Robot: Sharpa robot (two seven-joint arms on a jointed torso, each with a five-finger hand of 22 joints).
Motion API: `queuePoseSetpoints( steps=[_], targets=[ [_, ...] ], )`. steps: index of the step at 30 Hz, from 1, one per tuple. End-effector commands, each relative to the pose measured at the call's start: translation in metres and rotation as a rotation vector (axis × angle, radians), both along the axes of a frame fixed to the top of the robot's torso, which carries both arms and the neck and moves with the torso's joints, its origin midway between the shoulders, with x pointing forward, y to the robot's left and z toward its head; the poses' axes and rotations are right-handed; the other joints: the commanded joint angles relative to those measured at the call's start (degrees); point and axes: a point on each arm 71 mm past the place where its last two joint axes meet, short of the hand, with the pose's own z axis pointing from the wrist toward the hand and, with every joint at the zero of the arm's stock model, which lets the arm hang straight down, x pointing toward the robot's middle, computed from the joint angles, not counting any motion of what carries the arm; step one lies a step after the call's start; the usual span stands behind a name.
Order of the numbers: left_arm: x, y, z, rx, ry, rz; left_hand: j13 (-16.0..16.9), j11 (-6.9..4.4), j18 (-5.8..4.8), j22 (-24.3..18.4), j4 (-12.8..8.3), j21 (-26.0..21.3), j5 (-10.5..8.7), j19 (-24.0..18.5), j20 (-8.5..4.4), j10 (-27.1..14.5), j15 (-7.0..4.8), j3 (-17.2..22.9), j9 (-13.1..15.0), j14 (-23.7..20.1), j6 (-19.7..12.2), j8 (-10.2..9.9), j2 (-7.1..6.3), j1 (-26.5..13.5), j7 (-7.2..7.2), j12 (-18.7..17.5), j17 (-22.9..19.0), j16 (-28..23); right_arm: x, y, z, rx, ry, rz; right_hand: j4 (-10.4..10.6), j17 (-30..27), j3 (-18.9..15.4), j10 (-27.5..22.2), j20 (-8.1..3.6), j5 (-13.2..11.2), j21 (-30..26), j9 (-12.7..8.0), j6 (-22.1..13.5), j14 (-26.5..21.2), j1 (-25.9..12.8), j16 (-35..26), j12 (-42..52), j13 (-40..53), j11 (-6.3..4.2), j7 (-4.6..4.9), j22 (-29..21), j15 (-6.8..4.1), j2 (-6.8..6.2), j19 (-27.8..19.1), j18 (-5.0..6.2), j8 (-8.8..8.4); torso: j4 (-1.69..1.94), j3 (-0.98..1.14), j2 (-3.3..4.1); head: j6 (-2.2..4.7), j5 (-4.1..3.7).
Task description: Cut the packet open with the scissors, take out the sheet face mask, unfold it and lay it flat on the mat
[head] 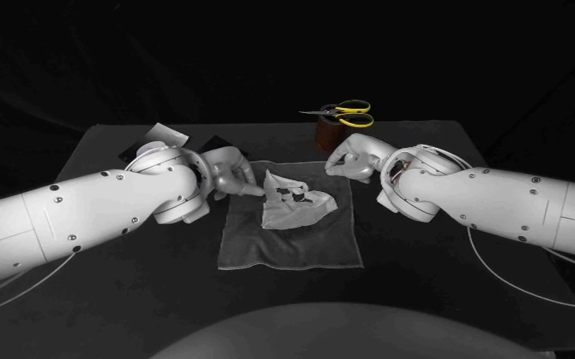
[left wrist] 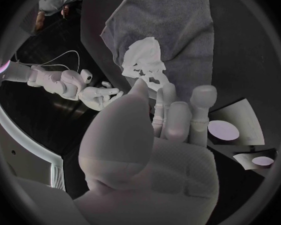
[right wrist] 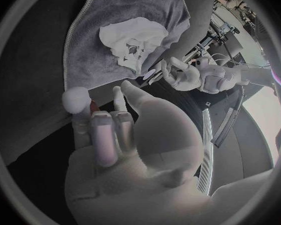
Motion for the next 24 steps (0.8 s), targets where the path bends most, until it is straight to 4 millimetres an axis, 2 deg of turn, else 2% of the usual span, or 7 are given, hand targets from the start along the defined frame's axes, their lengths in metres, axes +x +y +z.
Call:
queuePoseSetpoints(
  steps=[1,8,12,13,16,21,24],
  targets=[
    [0.007,0.001,0.007,-0.074,0.037,-0.001,-1.3,-0.23,0.73,-0.7,-0.2,-0.9,0.21,-0.3,-0.15,-0.9,-0.30,3.3,-0.6,-0.5,-0.7,0.0,1.13,4.1,-0.15,-1.5,-0.6,-0.6,0.003,0.006,0.003,0.097,-0.058,0.016,-0.4,15.1,1.4,6.0,-0.09,-0.1,0.5,-0.1,0.7,6.0,0.3,0.2,0.4,14.6,-0.55,-0.18,0.2,-0.72,1.25,0.5,-0.12,0.28,-0.02,0.07,0.04,0.00,0.16],
    [0.021,0.002,0.010,-0.041,0.046,-0.003,-3.9,-0.10,0.82,-1.6,0.4,-1.9,0.19,-0.4,-0.12,-0.8,-0.18,8.9,-2.0,-0.9,-0.4,-0.1,0.31,6.0,0.02,-4.3,-1.7,-1.4,0.011,0.019,-0.004,0.094,-0.055,0.031,-1.4,15.1,3.2,6.1,-0.30,-0.1,0.7,-0.2,1.2,6.0,0.8,0.2,0.7,14.8,-0.65,-0.26,0.4,-0.88,1.70,0.6,-0.16,0.24,0.00,0.01,0.08,0.00,0.04],
    [0.029,-0.003,0.012,-0.033,-0.019,-0.015,-4.4,-0.04,0.70,-1.2,0.5,-1.5,0.15,0.1,-0.11,-0.1,-0.15,10.1,-2.4,-0.5,-0.1,0.0,-1.34,4.9,0.04,-4.4,-0.9,-1.1,0.016,0.030,-0.013,0.072,-0.045,0.044,-2.0,15.1,3.7,6.1,-0.35,-0.1,0.9,-0.2,1.4,6.0,0.8,0.2,0.9,15.0,-0.69,-0.28,0.6,-0.91,1.48,0.7,-0.20,0.31,0.09,0.02,0.09,0.00,0.09],
    [0.030,-0.005,0.011,-0.031,-0.037,-0.020,-4.6,-0.13,0.50,-0.4,0.5,-0.8,0.15,0.7,-0.14,0.3,-0.21,10.3,-2.6,0.0,0.1,0.1,-2.17,4.1,-0.10,-4.2,0.2,-0.7,0.016,0.033,-0.016,0.064,-0.042,0.046,-2.0,15.1,3.7,6.1,-0.36,-0.1,1.0,-0.2,1.5,6.0,0.7,0.2,0.9,15.1,-0.69,-0.28,0.7,-0.91,1.35,0.8,-0.23,0.32,0.13,0.01,0.10,0.00,0.11],
    [0.032,-0.009,0.008,-0.022,-0.084,-0.039,-4.4,-0.37,-0.13,2.5,0.4,1.8,0.16,2.8,-0.31,1.3,-0.42,10.8,-2.9,1.6,0.5,0.2,-3.39,3.2,-0.31,-3.4,4.0,0.9,0.018,0.040,-0.023,0.045,-0.033,0.051,-2.3,15.1,3.7,6.1,-0.39,-0.1,1.5,-0.2,1.6,6.0,0.1,0.2,0.9,15.1,-0.71,-0.28,1.0,-0.91,0.67,1.1,-0.34,0.26,0.15,0.04,0.08,0.00,0.28],
    [0.031,-0.016,-0.002,0.000,-0.142,-0.070,-3.0,-0.76,-1.04,6.6,0.3,5.7,0.14,5.6,-0.69,2.9,-0.77,11.9,-3.2,3.7,2.4,1.3,-4.89,2.3,-0.67,-0.3,9.6,3.2,0.018,0.053,-0.037,0.010,-0.011,0.064,-2.5,15.1,3.4,6.1,-0.42,-0.1,2.4,-0.4,1.6,6.0,-1.2,0.2,0.9,15.1,-0.72,-0.30,1.7,-0.93,-0.50,1.9,-0.55,0.06,0.01,-0.14,0.18,0.00,0.45],
    [0.030,-0.021,-0.008,0.025,-0.170,-0.085,-0.6,-1.74,-1.79,10.2,0.3,9.0,0.11,7.9,-1.33,4.2,-1.59,12.3,-2.7,5.5,4.8,3.3,-5.70,0.7,-1.85,4.2,14.7,5.0,0.019,0.060,-0.046,-0.014,-0.007,0.059,-2.5,15.1,2.9,6.1,-0.40,-0.1,2.5,-0.5,1.6,6.0,-2.2,0.2,0.9,15.1,-0.69,-0.26,1.8,-0.88,-1.39,2.0,-0.58,-0.16,0.10,-0.13,0.14,0.00,0.49]
  ],
)
